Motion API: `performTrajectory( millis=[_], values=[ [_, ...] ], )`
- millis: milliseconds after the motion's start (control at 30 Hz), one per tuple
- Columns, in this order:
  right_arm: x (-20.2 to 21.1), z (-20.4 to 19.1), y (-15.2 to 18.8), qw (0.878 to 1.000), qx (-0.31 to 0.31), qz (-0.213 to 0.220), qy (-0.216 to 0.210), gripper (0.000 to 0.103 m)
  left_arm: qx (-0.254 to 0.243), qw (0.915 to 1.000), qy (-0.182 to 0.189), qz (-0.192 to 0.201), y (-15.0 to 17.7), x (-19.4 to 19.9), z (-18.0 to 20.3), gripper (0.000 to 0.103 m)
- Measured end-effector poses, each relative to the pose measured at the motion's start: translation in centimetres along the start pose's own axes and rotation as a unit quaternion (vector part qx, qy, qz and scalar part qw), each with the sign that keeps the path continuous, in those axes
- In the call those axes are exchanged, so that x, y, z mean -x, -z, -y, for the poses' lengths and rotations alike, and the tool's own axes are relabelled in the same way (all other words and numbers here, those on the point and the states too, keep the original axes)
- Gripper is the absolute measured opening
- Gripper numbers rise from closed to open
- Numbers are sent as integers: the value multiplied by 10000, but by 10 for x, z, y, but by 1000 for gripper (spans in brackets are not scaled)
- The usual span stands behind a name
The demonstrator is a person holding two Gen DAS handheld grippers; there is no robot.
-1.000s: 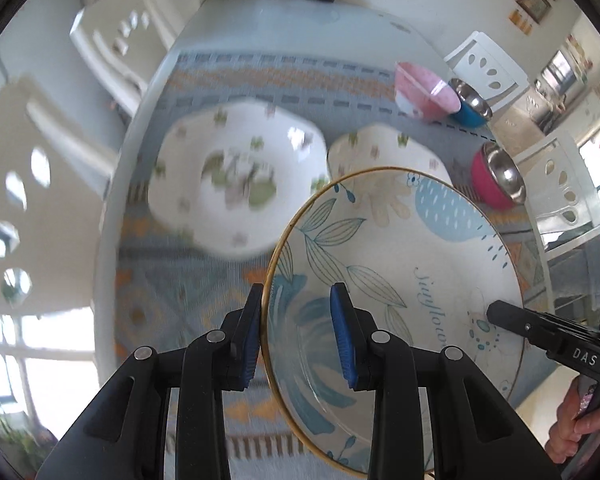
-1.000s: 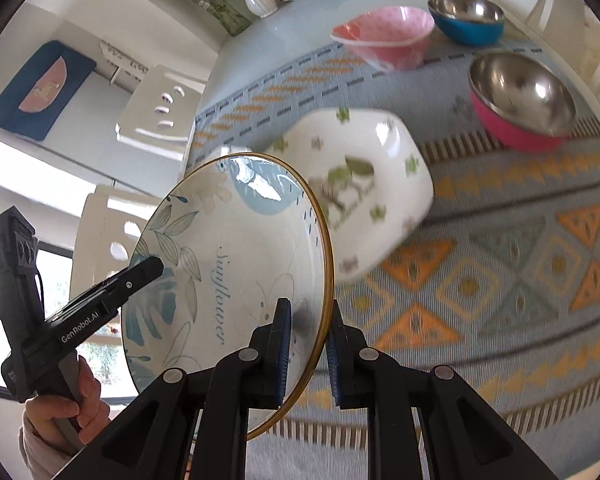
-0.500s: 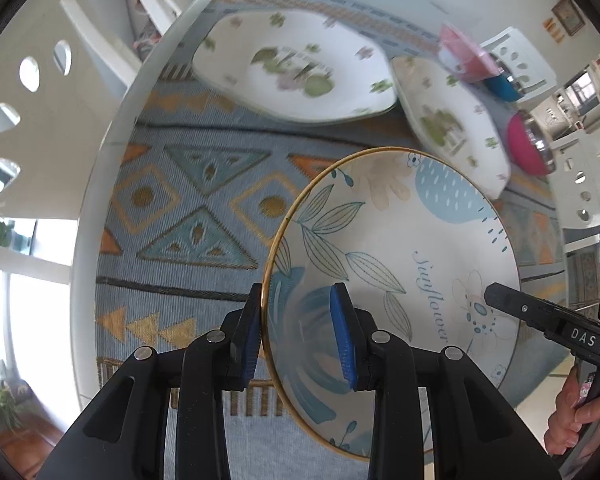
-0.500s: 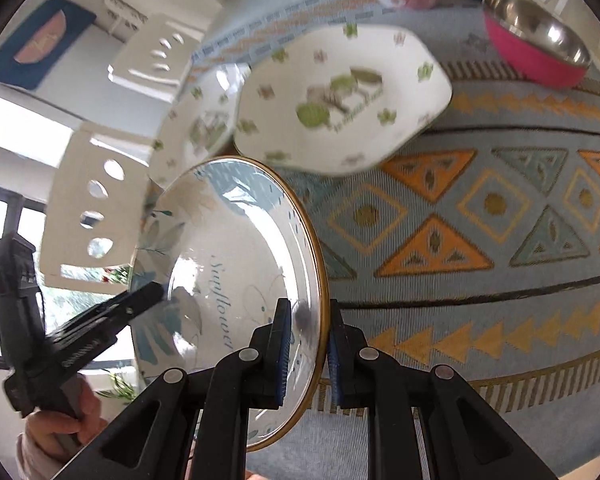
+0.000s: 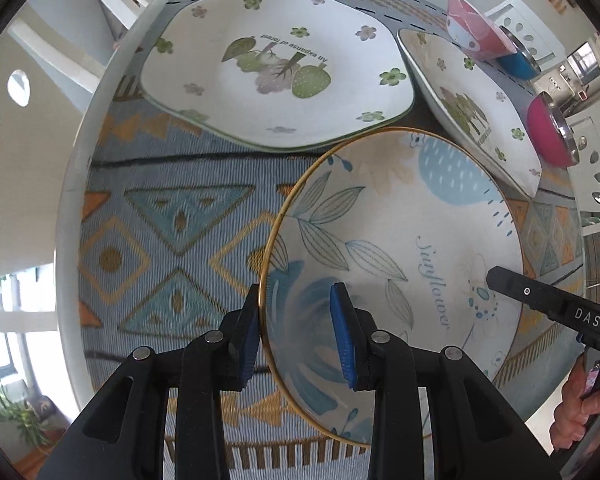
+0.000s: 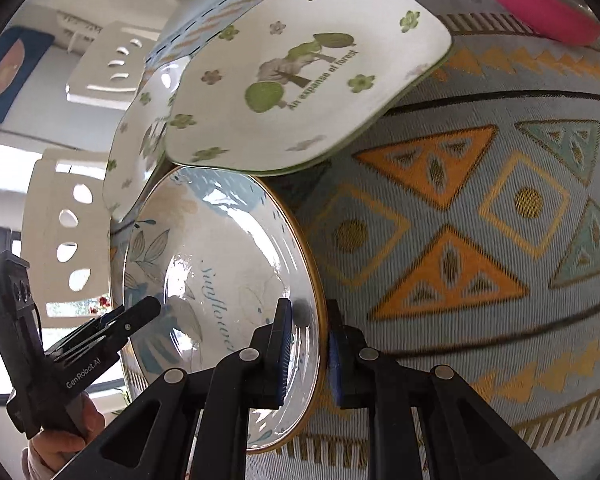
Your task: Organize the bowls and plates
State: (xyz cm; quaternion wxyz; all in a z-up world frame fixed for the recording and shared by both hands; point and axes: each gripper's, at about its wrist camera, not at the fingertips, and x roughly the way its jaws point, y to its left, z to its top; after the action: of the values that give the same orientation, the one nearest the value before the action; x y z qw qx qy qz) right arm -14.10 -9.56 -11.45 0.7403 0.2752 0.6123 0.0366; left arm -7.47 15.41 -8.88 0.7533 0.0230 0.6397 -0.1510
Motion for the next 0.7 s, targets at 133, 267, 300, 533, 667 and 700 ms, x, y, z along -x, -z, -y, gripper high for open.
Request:
performTrajectory(
  millis=[133,267,300,533,667,700],
  values=[
    [2,3,-12,10000,-84,-5,17,16,-89,9999,27,-80,-8,-3,5,29],
    [4,7,-22,9998,-194,21,37,16,-251,9996,2,-155,-12,-5,14,29],
    [5,9,-25,9997,-221,39,51,16,-267,9995,-2,-162,-12,-6,16,29],
    [6,19,-34,9989,-457,58,-64,17,-285,9993,-30,-260,-25,-13,24,32],
    [9,19,-36,9989,-442,126,130,18,-496,9984,59,-266,-32,-15,43,32],
    [12,22,-37,9985,-508,151,168,18,-564,9980,83,-262,-29,-16,46,32]
  ],
)
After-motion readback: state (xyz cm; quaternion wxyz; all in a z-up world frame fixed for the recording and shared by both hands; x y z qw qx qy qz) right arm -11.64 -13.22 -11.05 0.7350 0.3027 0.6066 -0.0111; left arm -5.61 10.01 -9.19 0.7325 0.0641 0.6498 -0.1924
